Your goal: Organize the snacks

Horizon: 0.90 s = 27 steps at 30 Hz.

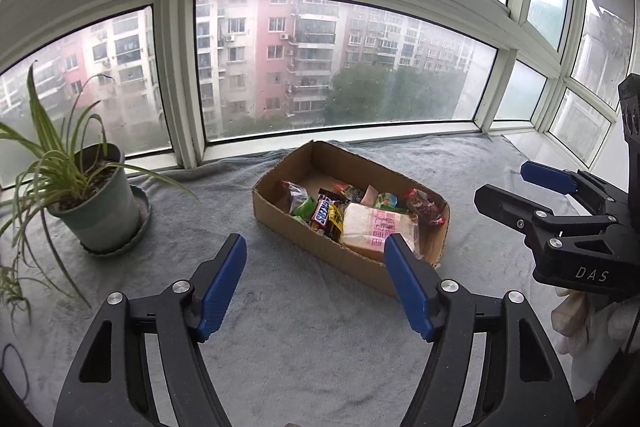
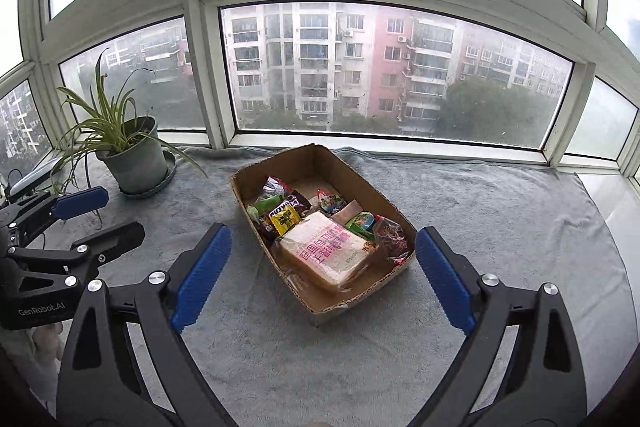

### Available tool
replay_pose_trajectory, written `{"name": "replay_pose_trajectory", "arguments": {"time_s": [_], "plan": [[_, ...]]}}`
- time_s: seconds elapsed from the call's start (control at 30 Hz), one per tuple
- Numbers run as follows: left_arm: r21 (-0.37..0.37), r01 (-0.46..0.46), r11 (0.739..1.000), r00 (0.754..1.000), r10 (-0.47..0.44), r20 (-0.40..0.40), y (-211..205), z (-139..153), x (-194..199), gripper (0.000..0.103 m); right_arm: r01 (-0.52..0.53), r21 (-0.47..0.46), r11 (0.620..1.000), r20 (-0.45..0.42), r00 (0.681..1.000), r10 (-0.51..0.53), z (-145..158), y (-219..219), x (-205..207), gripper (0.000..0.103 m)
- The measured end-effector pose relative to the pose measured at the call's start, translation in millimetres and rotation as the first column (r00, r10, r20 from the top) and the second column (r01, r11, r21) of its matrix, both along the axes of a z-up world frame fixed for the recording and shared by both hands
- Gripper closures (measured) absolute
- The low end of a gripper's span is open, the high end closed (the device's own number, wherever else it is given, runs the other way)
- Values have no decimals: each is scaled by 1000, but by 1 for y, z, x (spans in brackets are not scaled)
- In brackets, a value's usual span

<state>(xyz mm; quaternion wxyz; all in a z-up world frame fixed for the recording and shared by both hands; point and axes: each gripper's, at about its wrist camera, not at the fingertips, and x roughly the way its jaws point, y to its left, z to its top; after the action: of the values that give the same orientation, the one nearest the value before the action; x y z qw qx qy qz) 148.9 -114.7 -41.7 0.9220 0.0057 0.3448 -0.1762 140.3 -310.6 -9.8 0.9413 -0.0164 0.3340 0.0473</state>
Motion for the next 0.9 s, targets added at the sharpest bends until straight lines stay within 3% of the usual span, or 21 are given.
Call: {"name": "replay_pose_trajectory", "arguments": {"time_s": [0.03,0.4,0.5,0.9], "plan": [[5,-7,1000,1000,7,7,2,2,-5,30,4,-2,1000,7,1000,-4,1,2,-5,1],[1,-82,997,996,82,37,32,15,-50,29,26,15,1000,16,1000,-27,4,9,-38,1],[-6,-93,996,995,93,43,37,17,-58,23,34,16,999,24,999,-35,7,8,-43,1],[-17,-117,993,992,117,45,46,19,-74,23,35,8,999,34,999,-35,11,9,-55,1]]}}
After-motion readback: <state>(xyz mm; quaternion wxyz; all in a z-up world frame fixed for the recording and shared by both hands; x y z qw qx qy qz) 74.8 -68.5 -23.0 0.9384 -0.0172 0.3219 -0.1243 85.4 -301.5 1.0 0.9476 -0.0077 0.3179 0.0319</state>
